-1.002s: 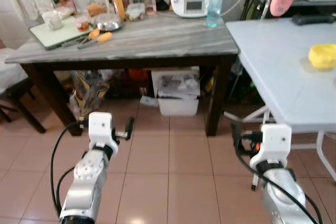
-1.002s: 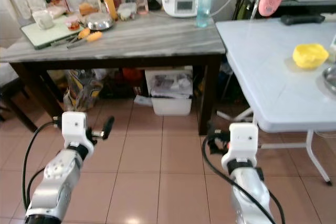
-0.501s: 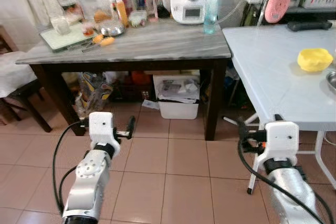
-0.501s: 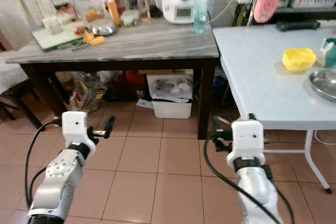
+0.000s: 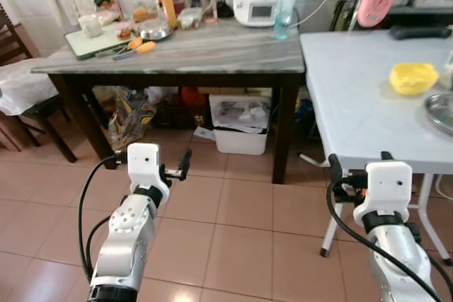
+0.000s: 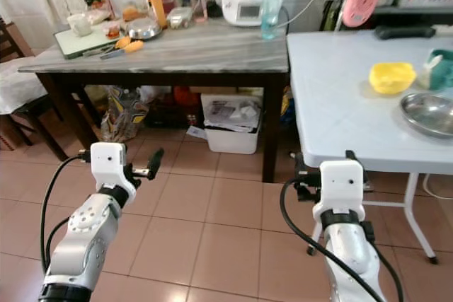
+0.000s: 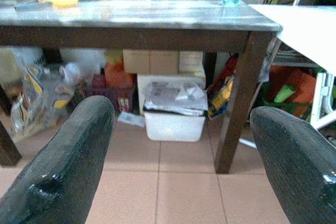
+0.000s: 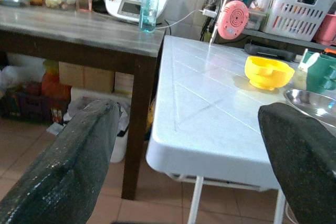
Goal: Setting the table
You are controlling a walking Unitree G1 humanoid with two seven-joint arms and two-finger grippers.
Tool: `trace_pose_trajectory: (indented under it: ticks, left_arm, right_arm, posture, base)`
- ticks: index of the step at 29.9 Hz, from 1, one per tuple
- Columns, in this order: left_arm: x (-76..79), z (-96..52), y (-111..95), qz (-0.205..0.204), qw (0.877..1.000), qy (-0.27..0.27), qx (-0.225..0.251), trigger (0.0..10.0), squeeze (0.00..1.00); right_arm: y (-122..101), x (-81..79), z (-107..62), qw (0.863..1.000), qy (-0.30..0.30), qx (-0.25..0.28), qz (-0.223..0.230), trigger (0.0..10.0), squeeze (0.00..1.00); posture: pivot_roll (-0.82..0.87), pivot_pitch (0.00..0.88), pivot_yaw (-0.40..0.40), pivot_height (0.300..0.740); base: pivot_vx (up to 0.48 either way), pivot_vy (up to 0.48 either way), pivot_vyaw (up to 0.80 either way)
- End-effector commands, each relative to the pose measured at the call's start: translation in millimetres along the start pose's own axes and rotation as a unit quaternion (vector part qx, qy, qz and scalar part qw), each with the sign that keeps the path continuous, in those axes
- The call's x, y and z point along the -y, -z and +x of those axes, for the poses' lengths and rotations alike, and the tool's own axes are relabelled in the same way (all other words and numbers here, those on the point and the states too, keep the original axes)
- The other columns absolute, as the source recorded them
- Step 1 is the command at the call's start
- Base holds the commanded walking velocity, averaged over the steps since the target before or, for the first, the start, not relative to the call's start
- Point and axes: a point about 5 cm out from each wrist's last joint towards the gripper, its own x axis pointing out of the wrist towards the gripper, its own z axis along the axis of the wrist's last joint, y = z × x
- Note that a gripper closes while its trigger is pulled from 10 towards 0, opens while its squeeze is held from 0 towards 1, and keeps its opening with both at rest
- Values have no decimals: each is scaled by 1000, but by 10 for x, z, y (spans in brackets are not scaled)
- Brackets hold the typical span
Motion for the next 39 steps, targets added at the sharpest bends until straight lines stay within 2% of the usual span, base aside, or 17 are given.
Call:
trace_pose_trajectory:
  ticks: [1,15,27,39]
  left_arm:
    - [-37,6,-40,5,1000,-4,3,10000,0]
    - [11,86,-99,4,1000,5,10,10000,0]
    - [117,78,-150,-12,998,53,29,10000,0]
    - [157,58,-138,-13,997,75,30,10000,0]
  right_arm:
    - [-81,-4,5,1000,1,14,-3,10000,0]
    - [-73,-10,6,1000,8,11,5,10000,0]
    - [-81,1,19,1000,11,12,2,10000,0]
    - [-53,-24,38,1000,9,6,1,10000,0]
  posture:
    - [-56,0,80,740]
    - [-63,0,90,740]
    - [-62,0,86,740]
    - [-61,0,90,740]
  base:
    - [0,-311,0]
    - [0,-313,0]
    - [0,0,0]
    - [327,0,0]
